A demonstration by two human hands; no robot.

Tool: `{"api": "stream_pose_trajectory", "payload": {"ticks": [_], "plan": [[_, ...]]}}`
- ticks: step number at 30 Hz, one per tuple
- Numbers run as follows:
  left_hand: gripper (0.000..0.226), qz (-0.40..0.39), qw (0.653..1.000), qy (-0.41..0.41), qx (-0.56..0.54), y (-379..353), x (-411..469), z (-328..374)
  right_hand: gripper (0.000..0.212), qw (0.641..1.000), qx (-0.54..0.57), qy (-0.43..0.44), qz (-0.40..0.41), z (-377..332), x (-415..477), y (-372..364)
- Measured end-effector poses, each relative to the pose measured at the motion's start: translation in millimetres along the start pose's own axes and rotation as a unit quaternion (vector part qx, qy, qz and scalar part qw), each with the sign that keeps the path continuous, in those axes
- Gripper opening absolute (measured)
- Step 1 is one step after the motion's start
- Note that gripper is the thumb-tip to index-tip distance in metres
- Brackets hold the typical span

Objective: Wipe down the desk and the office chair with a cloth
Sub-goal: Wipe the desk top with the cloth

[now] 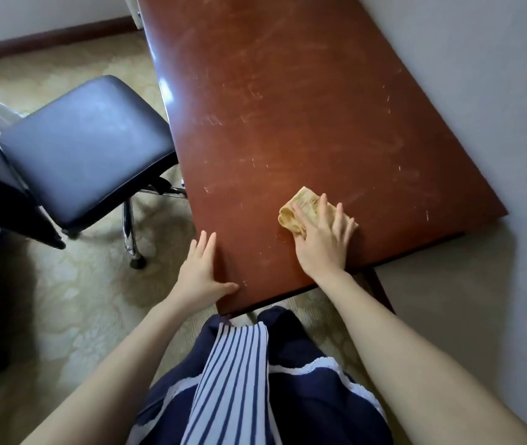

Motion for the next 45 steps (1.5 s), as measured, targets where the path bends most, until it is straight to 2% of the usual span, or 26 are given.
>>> {"api": "stream_pose_trajectory", "payload": {"ticks": [3,6,11,13,15,21,27,31,34,38,41,45], "plan": [[0.122,-0.037,0.992,-0.003,0.119,-10.7,-2.4,-12.2,0.059,0.995,-0.032,0.088,-0.031,-33.7,-20.5,-25.1],[0.126,-0.043,0.986,-0.002,0.161,-13.9,-7.8,-18.9,0.064,0.975,-0.043,0.212,-0.044,-62.4,-51.7,-41.4],[0.128,-0.04,0.982,0.008,0.184,-15.9,-10.3,-23.4,0.073,0.902,-0.078,0.421,-0.049,-63.5,-91.9,-36.7],[0.129,-0.039,0.982,0.009,0.182,-18.0,-11.4,-23.9,0.075,0.873,-0.113,0.472,-0.058,-47.6,-93.4,-34.0],[0.13,-0.035,0.984,0.009,0.175,-18.7,-11.7,-24.5,0.076,0.864,-0.132,0.482,-0.057,-28.3,-81.2,-27.8],[0.13,0.008,0.99,0.019,0.141,-12.0,-19.0,-25.3,0.062,0.929,-0.096,0.353,-0.045,10.0,-5.9,-0.3],[0.123,0.042,0.992,0.069,0.099,-5.5,-37.4,-43.8,0.054,0.98,-0.065,0.184,-0.037,-24.7,61.7,-12.3],[0.109,0.051,0.991,0.102,0.074,-6.5,-52.2,-54.4,0.054,0.986,-0.055,0.127,-0.089,-79.9,78.1,-36.0],[0.098,0.061,0.989,0.123,0.058,-5.2,-60.6,-59.1,0.055,0.975,-0.067,0.166,-0.13,-123.7,63.0,-56.2],[0.086,0.087,0.985,0.148,0.027,2.6,-63.7,-62.6,0.057,0.945,-0.094,0.285,-0.131,-160.0,17.0,-69.7],[0.074,0.106,0.981,0.16,0.019,10.4,-58.6,-62.6,0.059,0.902,-0.106,0.402,-0.115,-162.1,-24.4,-71.1],[0.072,0.11,0.983,0.149,0.016,15.8,-44.1,-55.4,0.056,0.832,-0.091,0.531,-0.129,-130.2,-70.9,-64.8]]}}
Point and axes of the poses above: each hand's wrist, its own x-axis towards the middle knuckle, its own y-axis out of the back of the hand, z = x × y, the point moved 10 cm from there along x, towards the middle knuckle, and after that the axes turned 8 degrees about -y, right-handed, at the moved point
